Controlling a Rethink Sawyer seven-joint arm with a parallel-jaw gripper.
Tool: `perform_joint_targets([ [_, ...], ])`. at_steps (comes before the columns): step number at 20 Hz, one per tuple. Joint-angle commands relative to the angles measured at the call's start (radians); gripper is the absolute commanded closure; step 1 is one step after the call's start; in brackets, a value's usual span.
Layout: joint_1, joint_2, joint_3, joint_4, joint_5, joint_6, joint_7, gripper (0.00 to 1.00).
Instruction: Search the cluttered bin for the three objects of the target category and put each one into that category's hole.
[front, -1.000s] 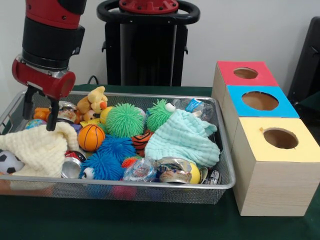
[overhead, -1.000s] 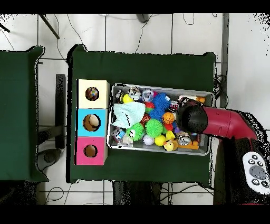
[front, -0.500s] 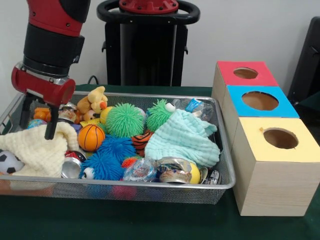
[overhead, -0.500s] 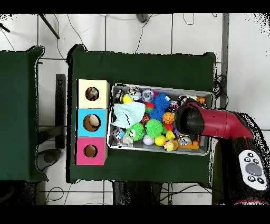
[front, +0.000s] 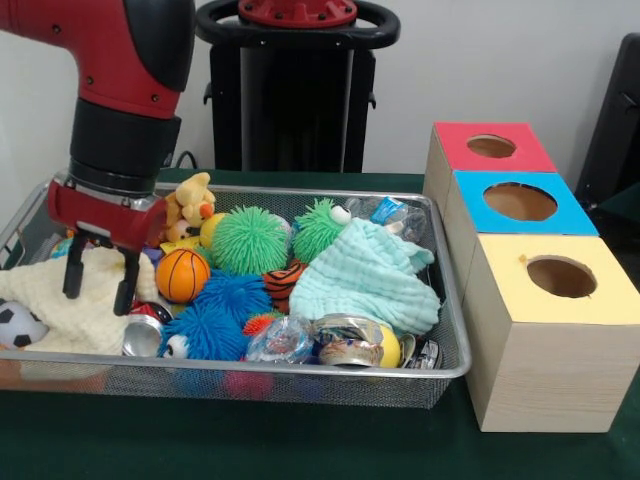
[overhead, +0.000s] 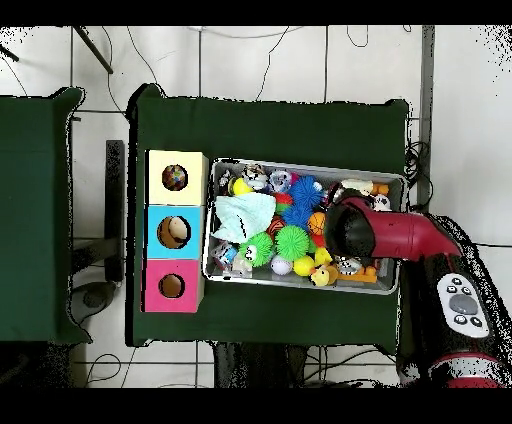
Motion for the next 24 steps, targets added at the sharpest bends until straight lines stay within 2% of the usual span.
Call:
perform_joint_targets([
  [1,0.006,0.070,0.078,0.007,-0.058,-0.050,-0.010,0.00],
  [13,-0.027,0.062,0.103,0.025,-0.052,-0.030,-0.038,0.00],
  [23,-0.083,0.050,0.153,0.040,-0.059,-0.003,-0.086,0.00],
  [24,-0.088,0.050,0.158,0.042,-0.060,-0.004,-0.079,1.00],
])
